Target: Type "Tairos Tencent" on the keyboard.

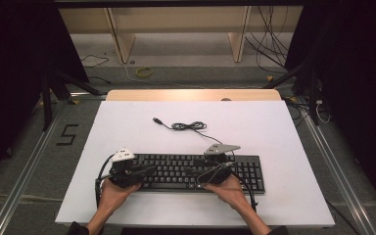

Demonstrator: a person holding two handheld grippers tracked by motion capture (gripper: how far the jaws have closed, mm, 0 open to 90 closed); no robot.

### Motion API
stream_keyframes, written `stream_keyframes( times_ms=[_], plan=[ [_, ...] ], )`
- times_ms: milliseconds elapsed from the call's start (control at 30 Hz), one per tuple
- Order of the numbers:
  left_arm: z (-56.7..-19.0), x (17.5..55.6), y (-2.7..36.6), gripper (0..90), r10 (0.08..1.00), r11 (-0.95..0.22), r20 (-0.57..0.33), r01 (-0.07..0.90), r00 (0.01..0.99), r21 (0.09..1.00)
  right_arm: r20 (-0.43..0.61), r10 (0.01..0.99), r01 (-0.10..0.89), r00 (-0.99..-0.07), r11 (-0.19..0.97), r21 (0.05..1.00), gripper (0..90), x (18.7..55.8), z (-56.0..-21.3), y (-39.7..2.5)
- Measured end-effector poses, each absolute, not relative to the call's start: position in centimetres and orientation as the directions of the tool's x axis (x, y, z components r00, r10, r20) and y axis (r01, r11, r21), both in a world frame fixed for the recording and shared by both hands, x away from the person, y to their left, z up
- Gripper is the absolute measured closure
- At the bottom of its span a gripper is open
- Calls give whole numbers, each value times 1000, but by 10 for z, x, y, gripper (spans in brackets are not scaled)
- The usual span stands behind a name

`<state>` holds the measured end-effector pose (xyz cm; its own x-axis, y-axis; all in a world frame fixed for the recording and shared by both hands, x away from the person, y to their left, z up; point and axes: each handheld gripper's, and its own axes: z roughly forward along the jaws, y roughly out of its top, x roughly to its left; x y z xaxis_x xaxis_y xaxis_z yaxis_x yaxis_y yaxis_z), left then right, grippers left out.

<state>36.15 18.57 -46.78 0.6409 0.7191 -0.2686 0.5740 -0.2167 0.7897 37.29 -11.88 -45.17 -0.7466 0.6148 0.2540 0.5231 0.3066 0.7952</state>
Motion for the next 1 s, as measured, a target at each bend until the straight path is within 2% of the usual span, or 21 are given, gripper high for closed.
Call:
stream_keyframes(
  times_ms=[300, 433, 633, 1000],
  plan=[
    [-470, 372, 174, 886, 722, -252, -244, 575, 647, 778, 257, 613, 514, -747, 286, 809, 435, 365, -450, -124],
    [-473, 378, 174, 890, 724, -240, -269, 597, 635, 765, 257, 613, 512, -747, 283, 811, 424, 363, -450, -126],
    [-475, 382, 169, 890, 726, -263, -256, 602, 638, 754, 257, 614, 515, -746, 287, 808, 385, 360, -451, -128],
    [-479, 387, 165, 890, 735, -281, -245, 613, 632, 738, 252, 622, 507, -741, 274, 817, 368, 356, -449, -135]
  ],
)
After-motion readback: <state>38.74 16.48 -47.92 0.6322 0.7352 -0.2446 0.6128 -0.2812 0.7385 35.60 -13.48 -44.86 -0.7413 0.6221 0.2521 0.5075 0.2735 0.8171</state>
